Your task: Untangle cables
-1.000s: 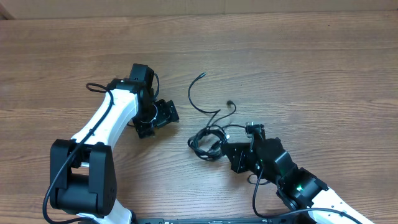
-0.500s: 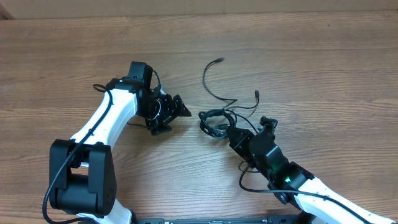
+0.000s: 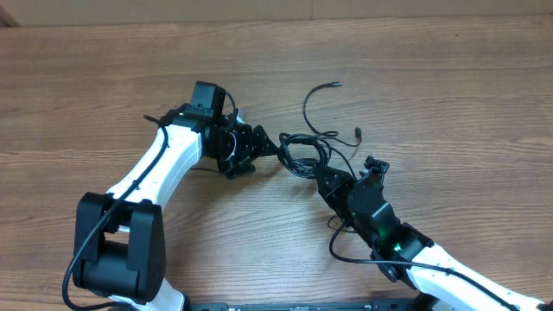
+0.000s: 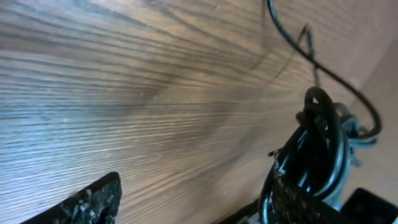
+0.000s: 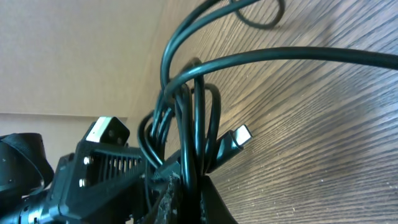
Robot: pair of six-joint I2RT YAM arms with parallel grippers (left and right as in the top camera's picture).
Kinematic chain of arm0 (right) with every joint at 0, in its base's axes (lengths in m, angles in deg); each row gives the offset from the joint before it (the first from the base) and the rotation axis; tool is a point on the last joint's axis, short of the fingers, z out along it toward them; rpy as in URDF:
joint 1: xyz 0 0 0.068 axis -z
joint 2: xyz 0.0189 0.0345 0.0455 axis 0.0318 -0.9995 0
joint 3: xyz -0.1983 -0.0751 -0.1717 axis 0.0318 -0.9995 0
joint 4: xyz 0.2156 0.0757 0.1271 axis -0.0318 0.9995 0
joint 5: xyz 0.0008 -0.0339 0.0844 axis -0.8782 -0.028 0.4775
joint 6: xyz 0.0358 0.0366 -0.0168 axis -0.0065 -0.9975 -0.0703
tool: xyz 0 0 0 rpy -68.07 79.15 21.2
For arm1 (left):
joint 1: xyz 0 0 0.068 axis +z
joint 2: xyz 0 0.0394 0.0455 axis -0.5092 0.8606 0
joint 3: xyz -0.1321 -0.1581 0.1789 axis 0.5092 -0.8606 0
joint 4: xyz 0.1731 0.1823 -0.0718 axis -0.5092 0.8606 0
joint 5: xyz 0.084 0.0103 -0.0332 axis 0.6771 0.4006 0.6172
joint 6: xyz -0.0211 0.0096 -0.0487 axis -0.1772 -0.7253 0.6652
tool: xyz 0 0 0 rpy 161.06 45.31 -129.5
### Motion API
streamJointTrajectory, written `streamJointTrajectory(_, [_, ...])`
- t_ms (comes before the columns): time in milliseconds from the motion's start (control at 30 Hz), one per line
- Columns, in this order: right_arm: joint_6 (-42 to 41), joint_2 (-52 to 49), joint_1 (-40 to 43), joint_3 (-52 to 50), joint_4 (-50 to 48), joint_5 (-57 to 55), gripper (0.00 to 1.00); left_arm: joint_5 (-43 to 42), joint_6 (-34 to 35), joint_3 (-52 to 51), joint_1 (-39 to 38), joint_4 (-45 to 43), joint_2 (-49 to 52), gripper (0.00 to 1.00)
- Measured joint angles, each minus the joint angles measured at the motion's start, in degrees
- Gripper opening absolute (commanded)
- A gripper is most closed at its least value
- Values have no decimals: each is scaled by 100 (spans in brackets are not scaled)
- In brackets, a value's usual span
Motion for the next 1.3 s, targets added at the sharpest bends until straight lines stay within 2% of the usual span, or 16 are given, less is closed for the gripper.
streamJointTrajectory(233, [31,-179,0,0,87,-28,4,-341,577,0,-15,-514,0,73])
streamJointTrajectory(400, [96,-461,0,0,74,-20,4,-396,699,0,-72,-588,0,73])
streamJointTrajectory(600, [133,-531,-2,-2,-380,-20,4,-160,743,0,-396,-590,0,72])
streamJointTrajectory(667, [136,-531,-2,-2,-546,-17,4,-33,754,0,-553,-586,0,68])
streamJointTrajectory(733, [138,-531,-2,-2,-715,-7,4,101,831,0,-708,-586,0,57])
streamJointTrajectory(767, [136,-531,-2,-2,-772,28,4,214,907,0,-782,-601,0,47])
streamJointTrajectory(800, [136,-531,-2,-4,-828,76,4,317,951,2,-824,-608,0,30])
streamJointTrajectory(833, [136,-535,-2,-9,-909,157,4,435,992,7,-852,-603,0,7])
streamJointTrajectory(967, [144,-546,-9,-20,-999,452,5,944,1045,22,-863,-621,0,4])
streamJointTrajectory(1067, [179,-546,-2,-17,-763,619,14,1113,750,22,-872,-708,0,4])
streamJointTrajectory(1167, [507,-546,0,-13,-444,861,25,1320,28,61,-728,-643,-11,4])
streamJointTrajectory(1300, [1244,-544,0,-15,-337,1408,41,1952,-975,310,-372,-61,-323,4])
